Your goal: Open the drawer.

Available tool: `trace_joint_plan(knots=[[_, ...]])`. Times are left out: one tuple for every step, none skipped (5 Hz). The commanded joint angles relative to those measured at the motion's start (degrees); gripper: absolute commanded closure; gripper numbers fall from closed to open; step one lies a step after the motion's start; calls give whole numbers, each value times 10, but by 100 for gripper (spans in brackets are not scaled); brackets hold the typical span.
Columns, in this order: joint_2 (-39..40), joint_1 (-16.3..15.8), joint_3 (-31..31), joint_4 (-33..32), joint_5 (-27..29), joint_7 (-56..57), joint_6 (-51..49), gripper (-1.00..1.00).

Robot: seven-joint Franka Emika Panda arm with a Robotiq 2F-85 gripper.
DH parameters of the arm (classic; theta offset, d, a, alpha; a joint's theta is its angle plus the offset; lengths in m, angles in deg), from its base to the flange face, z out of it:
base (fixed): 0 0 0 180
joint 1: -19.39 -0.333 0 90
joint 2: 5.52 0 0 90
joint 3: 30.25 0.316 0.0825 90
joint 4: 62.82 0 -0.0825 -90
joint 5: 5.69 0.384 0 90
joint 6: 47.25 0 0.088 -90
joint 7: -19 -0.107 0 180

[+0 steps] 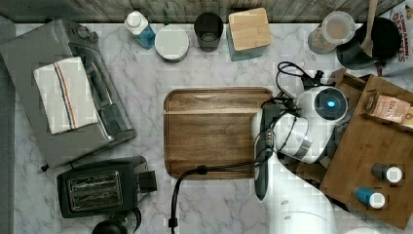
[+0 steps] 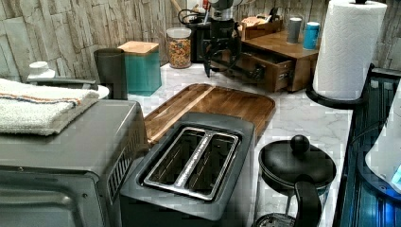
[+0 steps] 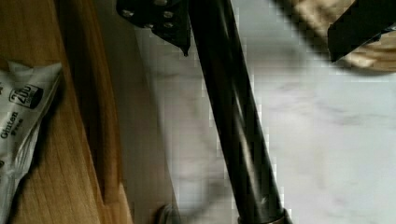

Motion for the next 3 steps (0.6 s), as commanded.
trace_joint_plan(knots=[[-54, -135, 93, 5, 37, -105, -7, -100], [-46, -152, 98, 15, 42, -139, 2, -100], [-44, -149, 112, 20, 56, -136, 12, -100]])
